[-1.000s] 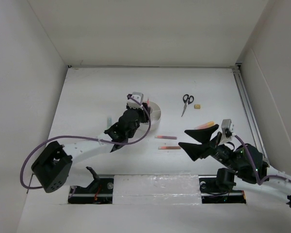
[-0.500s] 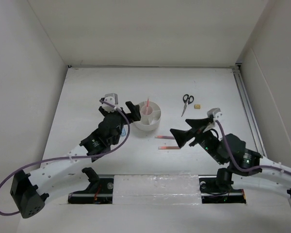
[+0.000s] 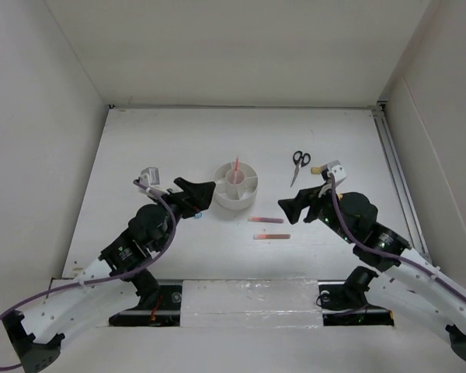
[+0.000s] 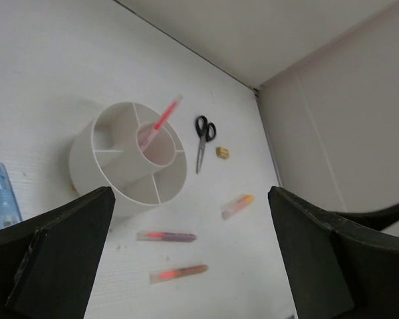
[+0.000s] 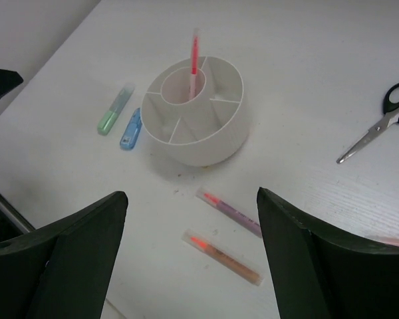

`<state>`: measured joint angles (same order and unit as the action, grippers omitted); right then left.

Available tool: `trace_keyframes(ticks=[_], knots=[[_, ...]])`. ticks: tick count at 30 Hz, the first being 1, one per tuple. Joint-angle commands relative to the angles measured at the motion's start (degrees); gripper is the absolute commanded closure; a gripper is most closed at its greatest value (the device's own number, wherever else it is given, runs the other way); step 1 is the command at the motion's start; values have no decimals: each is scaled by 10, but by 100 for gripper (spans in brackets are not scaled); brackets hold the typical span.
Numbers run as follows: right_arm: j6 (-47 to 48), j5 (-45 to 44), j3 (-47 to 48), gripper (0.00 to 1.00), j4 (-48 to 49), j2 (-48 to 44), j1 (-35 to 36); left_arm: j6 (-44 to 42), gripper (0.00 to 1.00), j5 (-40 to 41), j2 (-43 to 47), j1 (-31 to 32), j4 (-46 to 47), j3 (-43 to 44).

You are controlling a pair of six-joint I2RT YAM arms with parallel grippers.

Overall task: Sort the stationery into containers
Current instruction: Pick up the pen from the center of the board.

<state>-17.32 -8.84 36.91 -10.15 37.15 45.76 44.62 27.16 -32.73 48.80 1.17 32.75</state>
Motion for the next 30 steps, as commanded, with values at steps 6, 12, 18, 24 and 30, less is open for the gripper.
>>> trace_keyframes(ticks=[6, 12, 18, 24, 30], knots=[[-26, 77, 29, 14, -63, 76, -44, 142, 0, -65, -61, 2, -41, -16], [-27, 112, -8, 23, -32, 148, -44, 164, 0, -65, -76, 2, -75, -11], [-15, 117, -21, 23, 19, 215, -44, 120, 0, -74, -22, 2, -98, -2], [23, 121, 8, 24, 31, 290, -57, 86, 0, -86, -2, 2, -164, 49], [56, 169, 26, 24, 56, 359, -73, 49, 0, -78, 32, 2, -202, 69]])
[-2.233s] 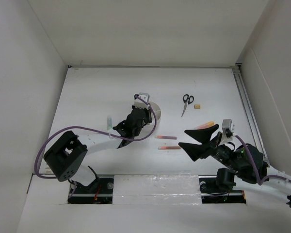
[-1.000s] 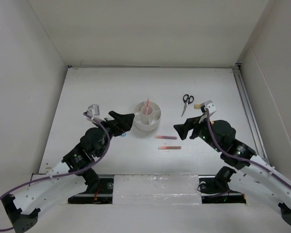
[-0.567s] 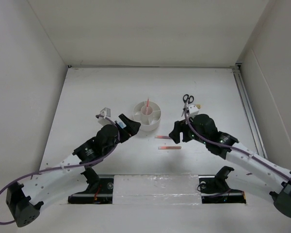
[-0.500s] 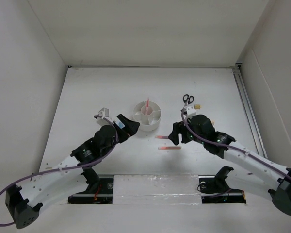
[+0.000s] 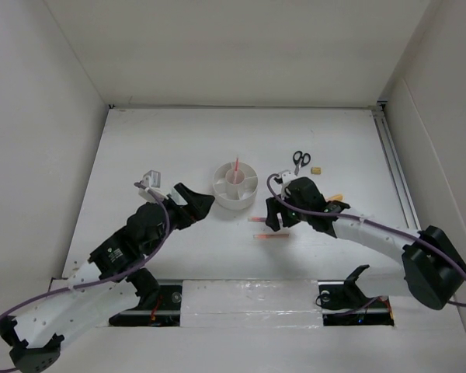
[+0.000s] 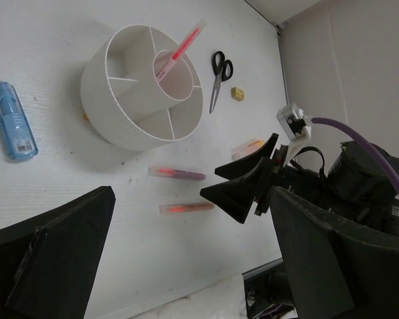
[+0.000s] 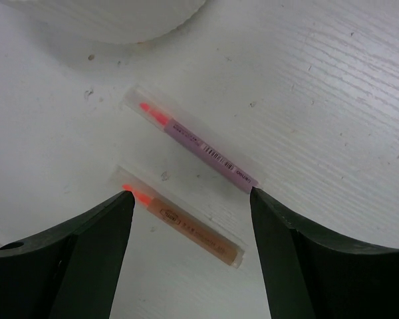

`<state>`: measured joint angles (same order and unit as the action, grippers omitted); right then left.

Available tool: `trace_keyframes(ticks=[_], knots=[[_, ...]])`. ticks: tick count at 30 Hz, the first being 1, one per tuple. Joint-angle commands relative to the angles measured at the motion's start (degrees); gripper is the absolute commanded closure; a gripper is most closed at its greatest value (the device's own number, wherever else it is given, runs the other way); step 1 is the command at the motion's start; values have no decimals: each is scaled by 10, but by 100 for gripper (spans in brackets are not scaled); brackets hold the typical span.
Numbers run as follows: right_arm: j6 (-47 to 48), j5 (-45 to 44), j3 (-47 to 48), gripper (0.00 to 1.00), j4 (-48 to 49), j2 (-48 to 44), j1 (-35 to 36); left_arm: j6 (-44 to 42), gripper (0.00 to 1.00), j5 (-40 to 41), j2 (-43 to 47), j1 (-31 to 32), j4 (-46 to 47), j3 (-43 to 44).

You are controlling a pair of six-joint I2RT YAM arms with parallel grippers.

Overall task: Sort the stationery into containers
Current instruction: Pick up the pen from the center of the board.

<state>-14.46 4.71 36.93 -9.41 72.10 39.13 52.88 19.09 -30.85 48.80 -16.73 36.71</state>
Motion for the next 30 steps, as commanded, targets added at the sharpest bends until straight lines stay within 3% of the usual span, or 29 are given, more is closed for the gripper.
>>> trace_keyframes(ticks=[1, 14, 30], knots=[[33, 34, 34, 24, 48, 20, -7, -41, 0, 2, 21, 2, -23, 29], [88, 56, 134, 26, 1, 133, 6, -99, 0, -44, 56, 2, -40, 41], [8, 51, 78, 28, 37, 147, 0, -110, 0, -71, 62, 2, -18, 41]])
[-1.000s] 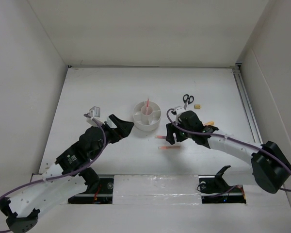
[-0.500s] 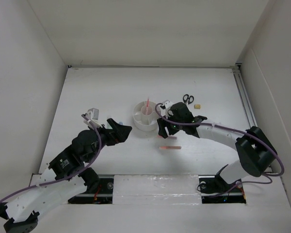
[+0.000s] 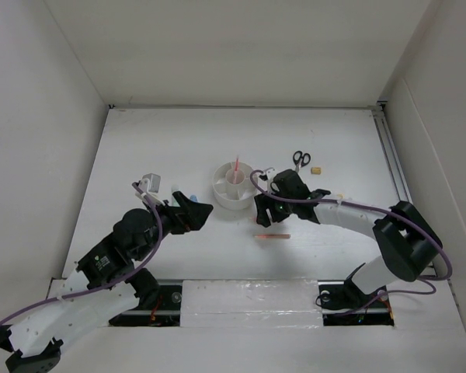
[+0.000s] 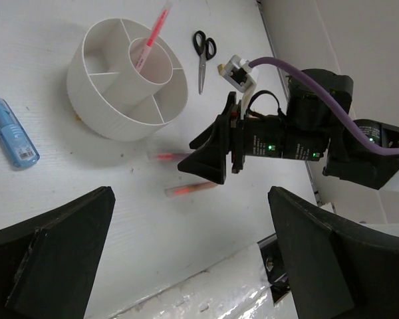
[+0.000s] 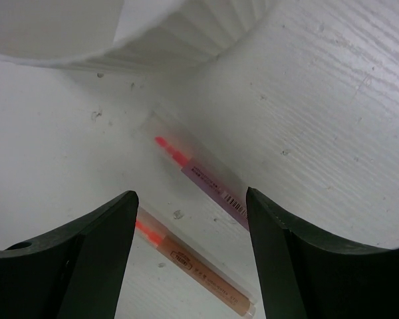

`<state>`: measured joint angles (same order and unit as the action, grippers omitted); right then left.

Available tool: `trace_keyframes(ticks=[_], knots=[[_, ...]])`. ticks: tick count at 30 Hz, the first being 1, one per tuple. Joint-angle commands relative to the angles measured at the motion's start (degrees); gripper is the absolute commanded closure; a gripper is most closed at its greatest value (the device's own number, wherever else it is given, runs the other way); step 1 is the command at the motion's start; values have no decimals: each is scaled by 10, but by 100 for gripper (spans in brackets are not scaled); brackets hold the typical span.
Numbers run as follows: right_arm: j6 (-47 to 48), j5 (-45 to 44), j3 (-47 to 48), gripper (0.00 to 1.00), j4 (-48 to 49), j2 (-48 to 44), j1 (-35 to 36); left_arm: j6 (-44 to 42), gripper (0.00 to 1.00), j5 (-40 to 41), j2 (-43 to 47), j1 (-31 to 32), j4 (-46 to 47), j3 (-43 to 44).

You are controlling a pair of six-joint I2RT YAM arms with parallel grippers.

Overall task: Sort the stationery into containers
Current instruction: Pick up the pen from the center of the board.

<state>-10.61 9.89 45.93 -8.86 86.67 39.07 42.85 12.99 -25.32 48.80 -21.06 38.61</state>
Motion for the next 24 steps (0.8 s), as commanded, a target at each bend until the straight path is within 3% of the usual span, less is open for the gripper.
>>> trace_keyframes(ticks=[1, 9, 24], knots=[[-30, 0, -17, 28, 38, 1, 0, -10, 0, -10, 6, 2, 31, 22], [-56, -34, -23, 28, 33, -12, 6, -15, 0, -22, 6, 2, 31, 22], [-97, -112, 0, 38, -47, 20, 35, -15, 0, -32, 18, 2, 42, 11]])
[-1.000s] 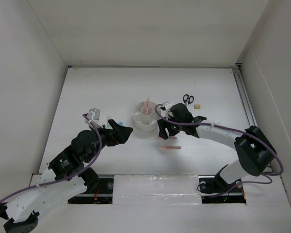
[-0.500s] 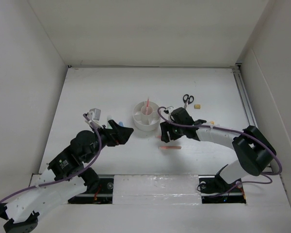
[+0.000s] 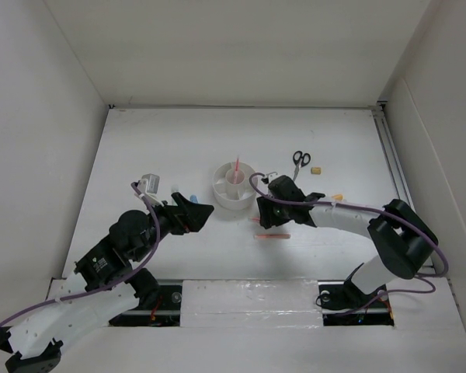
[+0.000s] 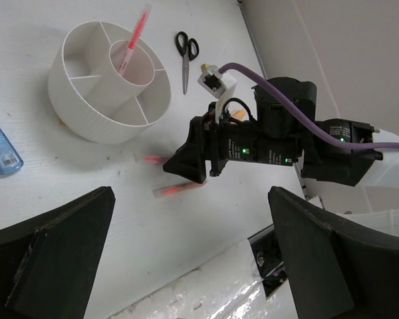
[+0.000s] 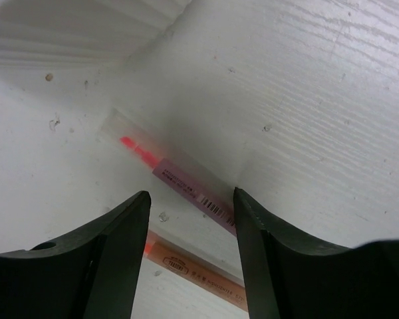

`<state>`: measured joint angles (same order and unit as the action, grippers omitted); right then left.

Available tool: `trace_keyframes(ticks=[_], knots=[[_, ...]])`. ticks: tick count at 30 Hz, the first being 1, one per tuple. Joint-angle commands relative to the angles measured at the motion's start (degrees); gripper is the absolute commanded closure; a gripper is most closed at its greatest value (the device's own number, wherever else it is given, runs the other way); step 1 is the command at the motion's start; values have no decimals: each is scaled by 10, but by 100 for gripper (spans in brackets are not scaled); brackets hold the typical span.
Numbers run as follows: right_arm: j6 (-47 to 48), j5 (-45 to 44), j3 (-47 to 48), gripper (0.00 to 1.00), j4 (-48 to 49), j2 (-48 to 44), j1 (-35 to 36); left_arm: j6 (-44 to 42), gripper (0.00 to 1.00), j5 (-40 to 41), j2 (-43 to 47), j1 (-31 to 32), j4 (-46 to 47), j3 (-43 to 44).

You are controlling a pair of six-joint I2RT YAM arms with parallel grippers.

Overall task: Sort the stationery into containers
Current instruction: Pick up the pen from the center of the board.

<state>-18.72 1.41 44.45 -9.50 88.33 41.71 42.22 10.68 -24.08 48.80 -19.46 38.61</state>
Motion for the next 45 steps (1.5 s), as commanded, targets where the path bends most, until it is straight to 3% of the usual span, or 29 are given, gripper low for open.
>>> trace_keyframes(ticks=[1, 9, 15, 18, 31, 32, 37, 39, 45], knots=[[-16, -39, 15, 42, -53, 3, 15, -9, 0, -9, 5, 2, 26, 11], [-32, -81, 33, 43, -100, 9, 34, -9, 0, -9, 10, 2, 26, 11], [-39, -91, 39, 52, -105, 21, 39, -9, 0, -9, 16, 2, 26, 11], [-46, -102, 39, 61, -105, 36, 39, -9, 0, -9, 21, 2, 26, 11], [-62, -115, 45, 75, -127, 47, 13, -14, 0, -9, 21, 2, 26, 11], [-62, -115, 45, 81, -121, 52, 13, -14, 0, -9, 21, 2, 26, 11], [-62, -110, 45, 88, -121, 58, 1, -14, 0, -9, 21, 2, 26, 11], [-62, -104, 45, 100, -121, 63, 1, -14, 0, -9, 21, 2, 21, 11], [-83, -98, 35, 100, -102, 16, -11, -14, 0, 2, 21, 2, 21, 11]])
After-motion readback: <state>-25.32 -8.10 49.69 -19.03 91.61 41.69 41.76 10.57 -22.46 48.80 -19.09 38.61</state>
